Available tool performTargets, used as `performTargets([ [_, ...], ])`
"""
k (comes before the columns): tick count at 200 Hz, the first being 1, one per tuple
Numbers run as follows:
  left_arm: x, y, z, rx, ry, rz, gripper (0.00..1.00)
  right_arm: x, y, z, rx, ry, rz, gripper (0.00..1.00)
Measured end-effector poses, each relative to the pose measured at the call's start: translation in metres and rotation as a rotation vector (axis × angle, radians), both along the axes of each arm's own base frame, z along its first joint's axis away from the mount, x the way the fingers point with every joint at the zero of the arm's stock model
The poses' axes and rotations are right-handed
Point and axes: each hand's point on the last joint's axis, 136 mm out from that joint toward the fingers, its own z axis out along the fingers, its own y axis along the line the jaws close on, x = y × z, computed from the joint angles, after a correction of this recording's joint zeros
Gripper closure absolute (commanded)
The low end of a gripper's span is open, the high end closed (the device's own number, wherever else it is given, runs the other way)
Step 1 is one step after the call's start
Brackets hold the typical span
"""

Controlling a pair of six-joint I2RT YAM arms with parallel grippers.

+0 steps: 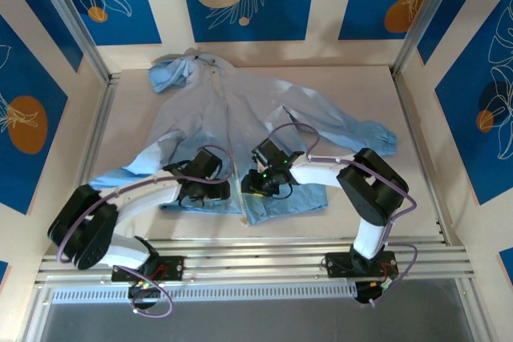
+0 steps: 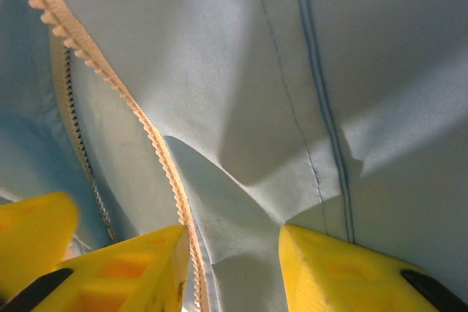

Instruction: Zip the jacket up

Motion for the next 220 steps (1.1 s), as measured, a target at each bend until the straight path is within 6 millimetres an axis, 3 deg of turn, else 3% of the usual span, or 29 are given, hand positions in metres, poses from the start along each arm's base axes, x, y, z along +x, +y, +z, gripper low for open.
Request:
performTargets([
  [25, 0.002, -0.003, -0.009, 0.026, 0.004, -0.001, 0.82, 0.000, 0.000, 0.000, -0.001, 0.000, 0.000, 0.60],
  [42, 0.003, -0.006, -0.005, 0.012, -0.012, 0.001, 1.00, -0.001, -0.001, -0.001, 0.001, -0.002, 0.000, 0.61],
  [58, 0.004, -0.008, 0.009, -0.015, -0.055, -0.019, 1.00, -0.002, -0.002, -0.001, 0.007, -0.009, 0.000, 0.60],
  [102, 0.008, -0.022, 0.073, -0.258, -0.254, -0.080, 1.00, -0.003, -0.005, -0.001, 0.019, -0.024, -0.002, 0.61],
  [139, 0.003, -0.041, 0.076, -0.439, -0.228, -0.172, 1.00, -0.013, -0.017, 0.008, 0.034, -0.052, -0.009, 0.55],
  [152, 0.001, -0.049, 0.074, -0.498, -0.205, -0.203, 1.00, -0.016, -0.022, 0.023, 0.056, -0.086, -0.014, 0.52],
  [190, 0.002, -0.057, 0.075, -0.643, -0.178, -0.240, 1.00, -0.001, -0.019, 0.096, 0.233, -0.243, -0.031, 0.44],
  [220, 0.005, -0.059, 0.087, -0.722, -0.198, -0.268, 1.00, 0.012, -0.017, 0.109, 0.316, -0.238, -0.048, 0.39],
])
